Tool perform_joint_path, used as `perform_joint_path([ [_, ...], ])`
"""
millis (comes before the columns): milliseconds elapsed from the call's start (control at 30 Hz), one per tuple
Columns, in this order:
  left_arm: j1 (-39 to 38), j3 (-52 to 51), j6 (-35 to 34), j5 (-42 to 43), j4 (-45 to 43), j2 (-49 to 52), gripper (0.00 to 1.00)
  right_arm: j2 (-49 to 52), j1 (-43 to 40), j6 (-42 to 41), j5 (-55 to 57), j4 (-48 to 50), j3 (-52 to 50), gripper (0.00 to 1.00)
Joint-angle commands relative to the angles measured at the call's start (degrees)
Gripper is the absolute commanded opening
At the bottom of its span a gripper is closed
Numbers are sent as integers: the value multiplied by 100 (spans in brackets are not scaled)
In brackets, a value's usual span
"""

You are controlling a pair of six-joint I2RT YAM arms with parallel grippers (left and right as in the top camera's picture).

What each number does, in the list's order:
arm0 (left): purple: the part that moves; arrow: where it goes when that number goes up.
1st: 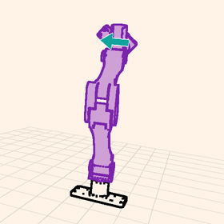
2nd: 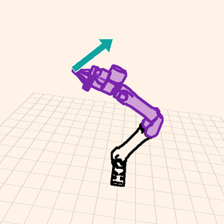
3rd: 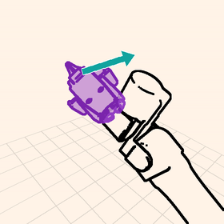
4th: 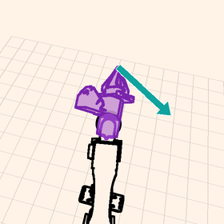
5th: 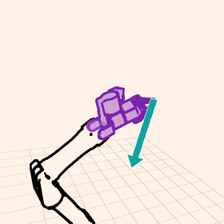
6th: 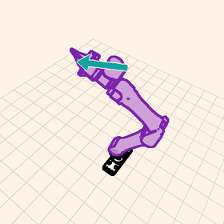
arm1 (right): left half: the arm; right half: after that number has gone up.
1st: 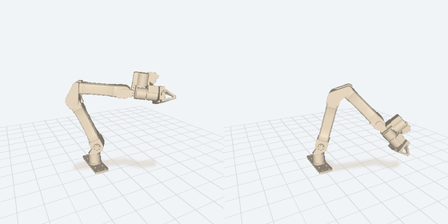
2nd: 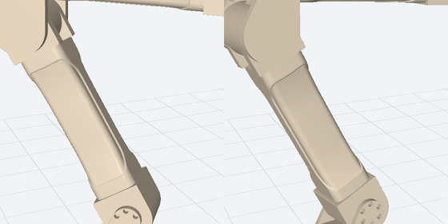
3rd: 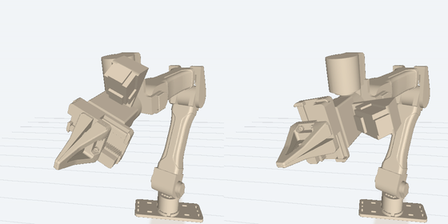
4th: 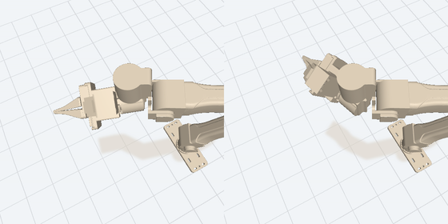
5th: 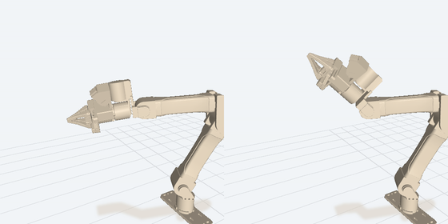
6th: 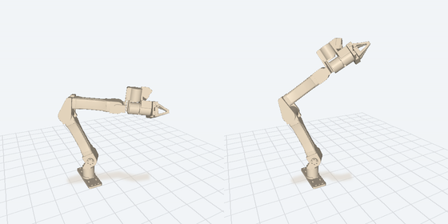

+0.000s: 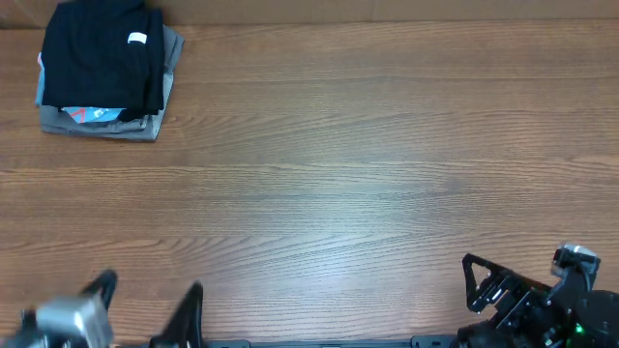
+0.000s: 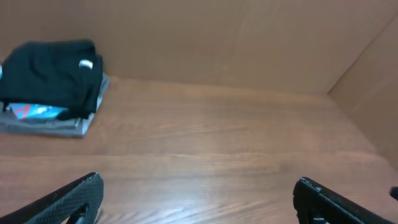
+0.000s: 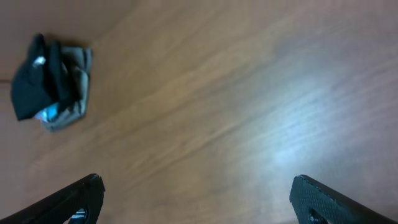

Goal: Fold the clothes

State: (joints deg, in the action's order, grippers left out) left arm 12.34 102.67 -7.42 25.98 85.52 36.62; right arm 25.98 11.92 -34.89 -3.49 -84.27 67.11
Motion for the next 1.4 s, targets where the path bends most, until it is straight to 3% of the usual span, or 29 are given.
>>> perform_joint_path([
  [0, -37, -365, -289, 42, -142, -398, 100, -72, -4, 63, 153, 175, 0, 100],
  [467, -37, -396, -289, 46, -101, -509, 100, -72, -4, 61, 146, 70, 0, 100],
  [1000, -37, -396, -289, 46, 1128, -509, 100, -74, -2, 63, 146, 35, 2, 100],
  [1367, -37, -396, -289, 46, 1126, -509, 100, -315, -232, 70, 1036, 72, -13, 100],
])
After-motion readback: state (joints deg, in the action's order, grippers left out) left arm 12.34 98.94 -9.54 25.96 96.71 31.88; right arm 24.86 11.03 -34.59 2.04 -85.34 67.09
